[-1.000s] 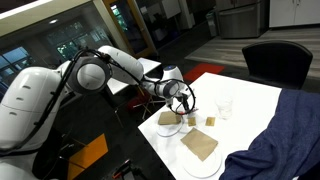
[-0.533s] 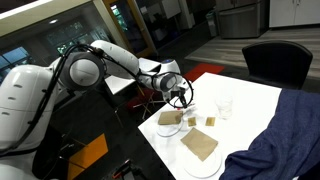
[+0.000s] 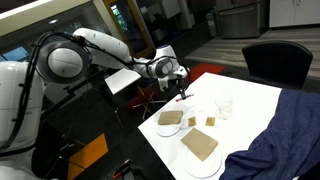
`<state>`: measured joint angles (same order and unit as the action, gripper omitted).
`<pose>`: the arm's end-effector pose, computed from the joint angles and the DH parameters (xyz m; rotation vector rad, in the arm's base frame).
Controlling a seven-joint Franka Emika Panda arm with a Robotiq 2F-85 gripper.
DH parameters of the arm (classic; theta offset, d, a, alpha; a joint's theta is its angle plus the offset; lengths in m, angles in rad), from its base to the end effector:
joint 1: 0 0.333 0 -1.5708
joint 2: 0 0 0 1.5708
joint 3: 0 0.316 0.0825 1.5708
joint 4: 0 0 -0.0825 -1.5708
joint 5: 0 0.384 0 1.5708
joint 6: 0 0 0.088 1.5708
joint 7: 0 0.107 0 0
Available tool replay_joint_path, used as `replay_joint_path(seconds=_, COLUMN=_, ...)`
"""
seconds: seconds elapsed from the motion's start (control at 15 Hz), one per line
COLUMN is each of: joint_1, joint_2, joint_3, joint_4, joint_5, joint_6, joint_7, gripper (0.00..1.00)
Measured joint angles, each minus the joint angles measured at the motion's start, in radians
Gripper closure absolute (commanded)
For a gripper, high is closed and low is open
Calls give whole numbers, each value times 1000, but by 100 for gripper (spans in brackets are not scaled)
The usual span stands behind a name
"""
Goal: Put the marker in the cup
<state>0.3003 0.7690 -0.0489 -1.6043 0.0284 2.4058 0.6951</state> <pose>0.6737 0.1777 0.1803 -3.0594 0.7004 -0.0571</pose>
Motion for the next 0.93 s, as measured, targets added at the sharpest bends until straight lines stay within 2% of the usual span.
replay_joint_path(seconds=0.53, joint_1=-8, joint_2=-115, joint_3=-23, joint_4=39, joint_5=-88, joint_6=-184, joint_7=-7, gripper=95)
replay_joint_path(seconds=0.6, joint_1=-11, joint_2=-125, joint_3=-22, joint_4=49, joint_5=-91, joint_6=-216, joint_7=-23, gripper=80)
replay_joint_path(seconds=0.73, joint_1=-19, joint_2=-143, joint_3=-19, joint_4=62, joint_5=-91, joint_6=-265, joint_7=-61, gripper=80)
replay_joint_path(seconds=0.93, joint_1=-24, joint_2=-151, joint_3=-17, joint_4=63, joint_5=-91, joint_6=-274, joint_7=-71, gripper=80)
